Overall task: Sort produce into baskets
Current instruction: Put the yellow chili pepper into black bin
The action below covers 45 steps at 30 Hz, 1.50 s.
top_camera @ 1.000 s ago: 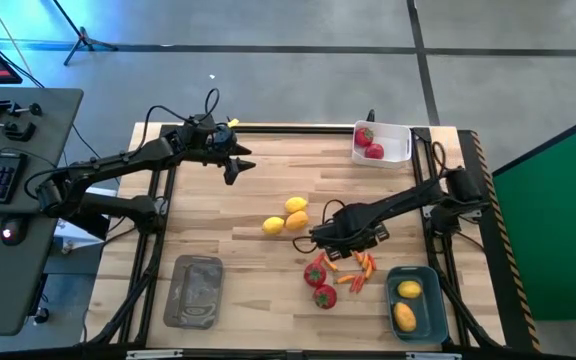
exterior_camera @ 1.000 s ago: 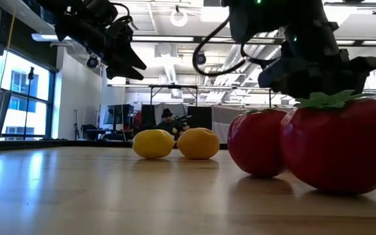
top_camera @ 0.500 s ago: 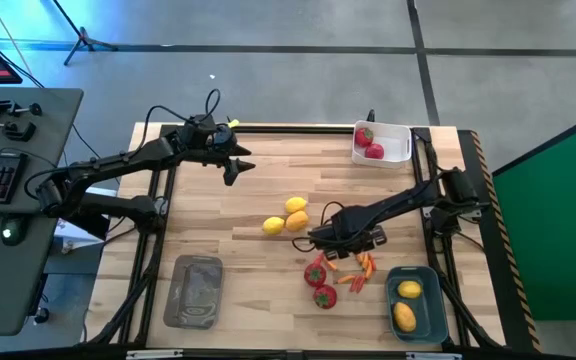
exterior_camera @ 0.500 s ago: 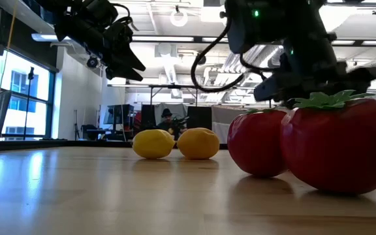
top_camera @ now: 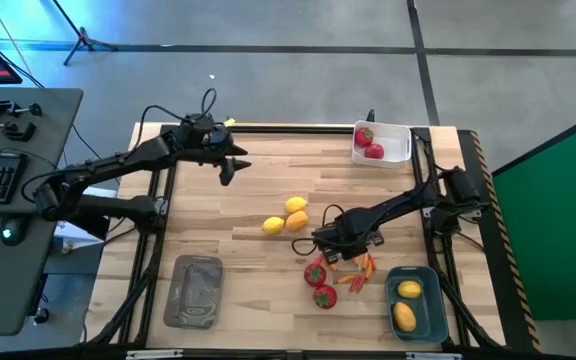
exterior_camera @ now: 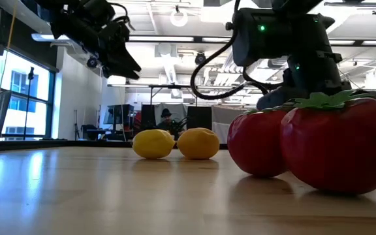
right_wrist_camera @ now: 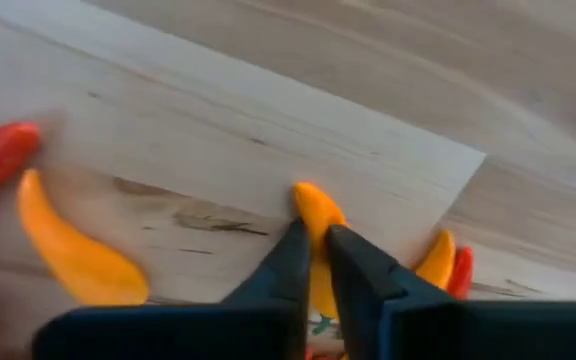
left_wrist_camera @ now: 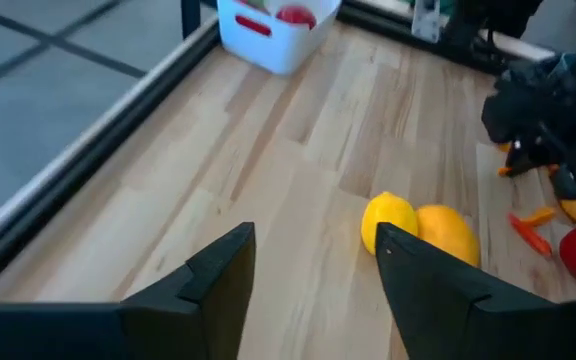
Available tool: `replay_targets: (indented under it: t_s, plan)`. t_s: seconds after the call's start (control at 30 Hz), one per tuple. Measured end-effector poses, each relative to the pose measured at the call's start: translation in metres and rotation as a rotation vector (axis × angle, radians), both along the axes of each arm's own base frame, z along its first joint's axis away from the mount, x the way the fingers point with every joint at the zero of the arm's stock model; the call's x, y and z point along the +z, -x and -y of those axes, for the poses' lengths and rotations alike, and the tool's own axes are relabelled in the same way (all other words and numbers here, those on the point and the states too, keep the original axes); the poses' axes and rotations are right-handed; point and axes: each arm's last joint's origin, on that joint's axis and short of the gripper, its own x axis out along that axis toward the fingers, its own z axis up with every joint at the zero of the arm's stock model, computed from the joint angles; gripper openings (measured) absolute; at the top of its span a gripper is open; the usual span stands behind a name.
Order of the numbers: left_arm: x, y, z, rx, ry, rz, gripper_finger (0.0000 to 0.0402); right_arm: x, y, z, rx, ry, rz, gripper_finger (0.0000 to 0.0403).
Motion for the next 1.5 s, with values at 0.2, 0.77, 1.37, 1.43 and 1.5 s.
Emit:
replay_targets:
  t_s: [0.2, 0.77, 1.37, 1.43, 1.5]
  plan:
    - [0.018, 0.015, 0.011, -0.020, -0.057, 0.059, 0.0132, 0.029, -0.005, 0.003, 0.041, 0.018, 0.180, 0.0015]
    - [0.053, 0.023, 0.055, -0.283, 0.294, 0.338, 0.0063, 0.160, -0.059, 0.038, 0.328, 0.553, 1.295, 0.0001]
    - [0.043, -0.035, 0.093, -0.221, 0.392, 0.395, 0.0160, 0.201, -0.066, 0.066, 0.426, 0.816, 1.669, 0.0000]
    - [0.048, -0.038, 0.094, -0.254, 0.374, 0.451, 0.0166, 0.200, -0.067, 0.066, 0.415, 0.819, 1.661, 0.0000]
    - [0.052, -0.039, 0.094, -0.279, 0.358, 0.496, 0.0169, 0.200, -0.066, 0.066, 0.420, 0.827, 1.660, 0.0000]
